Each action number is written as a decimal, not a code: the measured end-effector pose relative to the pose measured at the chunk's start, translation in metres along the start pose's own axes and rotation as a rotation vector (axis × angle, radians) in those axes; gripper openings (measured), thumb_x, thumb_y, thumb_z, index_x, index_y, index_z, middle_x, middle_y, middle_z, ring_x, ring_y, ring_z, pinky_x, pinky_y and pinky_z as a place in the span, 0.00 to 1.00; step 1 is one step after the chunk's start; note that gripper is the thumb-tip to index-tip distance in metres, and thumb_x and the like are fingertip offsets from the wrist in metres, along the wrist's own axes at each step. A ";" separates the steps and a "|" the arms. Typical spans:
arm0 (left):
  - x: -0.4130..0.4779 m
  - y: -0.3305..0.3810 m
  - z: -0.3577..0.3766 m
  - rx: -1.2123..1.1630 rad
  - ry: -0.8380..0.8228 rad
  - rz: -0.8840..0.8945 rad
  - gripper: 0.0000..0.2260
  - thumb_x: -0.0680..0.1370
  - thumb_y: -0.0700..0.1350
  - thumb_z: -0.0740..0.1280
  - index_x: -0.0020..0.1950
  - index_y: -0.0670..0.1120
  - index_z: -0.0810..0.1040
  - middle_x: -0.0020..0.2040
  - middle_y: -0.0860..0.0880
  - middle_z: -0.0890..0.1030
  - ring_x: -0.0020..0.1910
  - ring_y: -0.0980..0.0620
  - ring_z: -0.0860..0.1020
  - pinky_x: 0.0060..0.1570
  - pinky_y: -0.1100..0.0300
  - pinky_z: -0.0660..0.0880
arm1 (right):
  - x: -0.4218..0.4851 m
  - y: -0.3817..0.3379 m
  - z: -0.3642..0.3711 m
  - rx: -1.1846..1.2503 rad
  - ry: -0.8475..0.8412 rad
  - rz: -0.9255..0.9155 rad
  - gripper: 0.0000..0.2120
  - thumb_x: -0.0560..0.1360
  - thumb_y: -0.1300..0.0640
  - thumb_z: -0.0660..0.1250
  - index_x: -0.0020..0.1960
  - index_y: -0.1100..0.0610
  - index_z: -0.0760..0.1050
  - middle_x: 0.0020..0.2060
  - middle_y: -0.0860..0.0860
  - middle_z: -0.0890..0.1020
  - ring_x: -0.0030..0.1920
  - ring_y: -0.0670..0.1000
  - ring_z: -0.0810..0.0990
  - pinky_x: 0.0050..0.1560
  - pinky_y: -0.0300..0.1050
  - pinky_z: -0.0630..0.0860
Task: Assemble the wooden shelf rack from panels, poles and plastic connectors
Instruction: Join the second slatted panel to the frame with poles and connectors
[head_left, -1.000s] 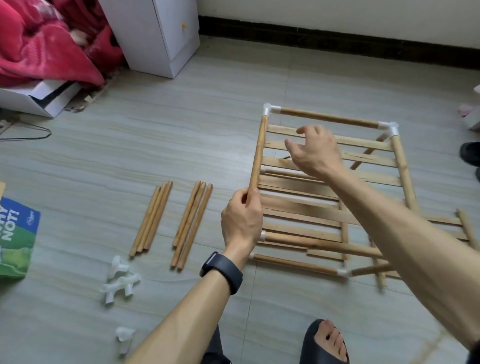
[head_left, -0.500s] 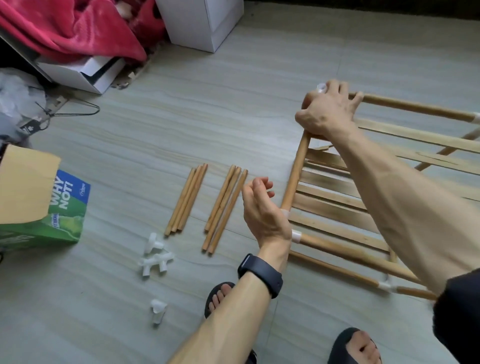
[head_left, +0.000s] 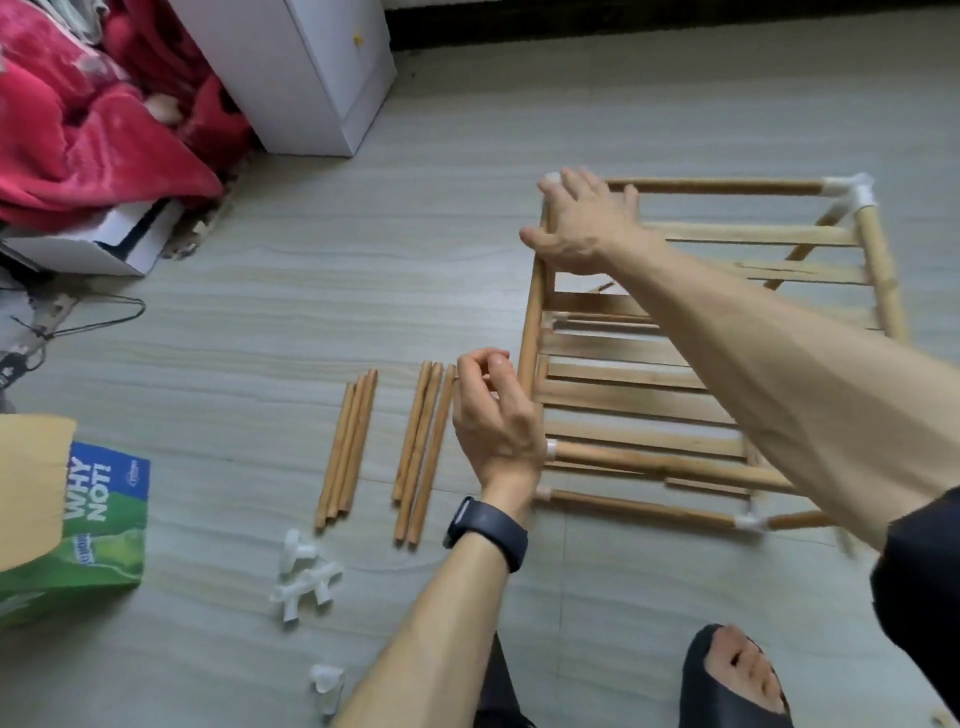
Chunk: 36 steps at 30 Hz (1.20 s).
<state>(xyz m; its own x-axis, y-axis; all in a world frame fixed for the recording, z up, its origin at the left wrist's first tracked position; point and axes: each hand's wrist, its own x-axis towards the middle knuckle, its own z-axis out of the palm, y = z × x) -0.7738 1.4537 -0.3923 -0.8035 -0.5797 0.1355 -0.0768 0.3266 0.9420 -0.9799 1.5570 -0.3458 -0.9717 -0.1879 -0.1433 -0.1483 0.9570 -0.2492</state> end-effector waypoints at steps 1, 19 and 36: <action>0.010 -0.001 -0.002 0.104 -0.046 0.106 0.10 0.81 0.53 0.56 0.48 0.51 0.75 0.42 0.56 0.77 0.42 0.59 0.75 0.42 0.61 0.72 | -0.009 0.014 -0.007 0.043 0.032 0.018 0.35 0.78 0.33 0.54 0.80 0.46 0.57 0.81 0.53 0.60 0.80 0.56 0.56 0.75 0.70 0.50; -0.066 0.052 0.029 -0.192 -0.258 -0.657 0.42 0.81 0.56 0.62 0.78 0.60 0.30 0.80 0.40 0.58 0.76 0.36 0.62 0.73 0.39 0.61 | -0.253 0.114 0.029 0.782 0.250 0.663 0.29 0.84 0.39 0.48 0.52 0.59 0.79 0.50 0.63 0.82 0.54 0.64 0.80 0.57 0.59 0.78; -0.066 0.007 0.026 -0.636 0.048 -0.868 0.22 0.81 0.63 0.60 0.48 0.46 0.81 0.44 0.45 0.85 0.42 0.47 0.85 0.33 0.56 0.80 | -0.250 0.044 0.090 1.277 0.346 0.734 0.17 0.76 0.47 0.58 0.35 0.57 0.71 0.26 0.52 0.77 0.23 0.48 0.74 0.23 0.43 0.69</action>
<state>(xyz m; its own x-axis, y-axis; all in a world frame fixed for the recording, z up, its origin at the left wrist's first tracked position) -0.7371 1.5137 -0.4030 -0.5975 -0.4597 -0.6570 -0.2777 -0.6500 0.7074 -0.7271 1.6264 -0.4070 -0.7780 0.4661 -0.4212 0.4521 -0.0500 -0.8906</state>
